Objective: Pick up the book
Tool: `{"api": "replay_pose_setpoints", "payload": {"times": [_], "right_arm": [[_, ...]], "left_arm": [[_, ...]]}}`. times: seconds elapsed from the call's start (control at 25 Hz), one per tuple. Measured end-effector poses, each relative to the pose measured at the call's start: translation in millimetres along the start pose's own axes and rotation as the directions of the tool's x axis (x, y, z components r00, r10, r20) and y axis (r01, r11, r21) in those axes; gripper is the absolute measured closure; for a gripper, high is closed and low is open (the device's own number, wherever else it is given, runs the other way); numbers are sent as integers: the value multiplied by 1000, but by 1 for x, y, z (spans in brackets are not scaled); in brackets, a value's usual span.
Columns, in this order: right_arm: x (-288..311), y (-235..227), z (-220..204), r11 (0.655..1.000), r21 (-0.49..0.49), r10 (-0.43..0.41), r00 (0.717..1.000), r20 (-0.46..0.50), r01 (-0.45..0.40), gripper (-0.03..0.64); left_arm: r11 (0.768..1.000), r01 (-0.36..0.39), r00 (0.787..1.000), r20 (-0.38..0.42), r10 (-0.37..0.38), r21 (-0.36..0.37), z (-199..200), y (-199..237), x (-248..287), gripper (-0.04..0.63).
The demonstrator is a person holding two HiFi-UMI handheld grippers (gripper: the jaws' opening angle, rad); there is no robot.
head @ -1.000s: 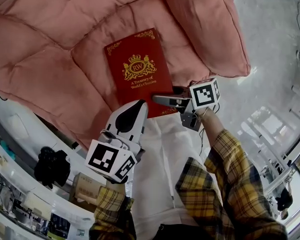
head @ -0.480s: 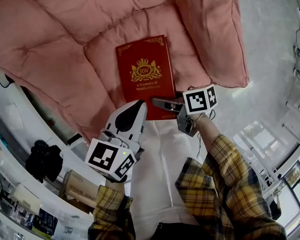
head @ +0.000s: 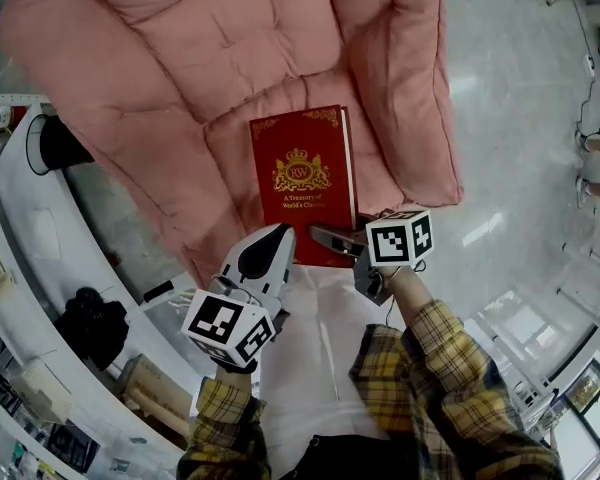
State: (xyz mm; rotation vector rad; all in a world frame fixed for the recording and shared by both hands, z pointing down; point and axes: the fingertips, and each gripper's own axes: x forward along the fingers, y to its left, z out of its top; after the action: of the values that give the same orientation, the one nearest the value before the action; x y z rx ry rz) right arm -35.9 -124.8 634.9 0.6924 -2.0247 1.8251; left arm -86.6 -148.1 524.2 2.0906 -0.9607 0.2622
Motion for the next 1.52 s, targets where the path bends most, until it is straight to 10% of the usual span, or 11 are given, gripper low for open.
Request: {"api": "replay_pose_setpoints", "payload": {"times": [0.72,1.52], "right_arm": [[-115,188,35,925,-379,25,997,75,6,359],[-226,320,31,786,-614,129,955,269,66,359]], "left_arm": [[993,23,983,177,-43,115,134,-95,-89,591],[973,29,934,341,-108,229,193,-192,-180,591]]}}
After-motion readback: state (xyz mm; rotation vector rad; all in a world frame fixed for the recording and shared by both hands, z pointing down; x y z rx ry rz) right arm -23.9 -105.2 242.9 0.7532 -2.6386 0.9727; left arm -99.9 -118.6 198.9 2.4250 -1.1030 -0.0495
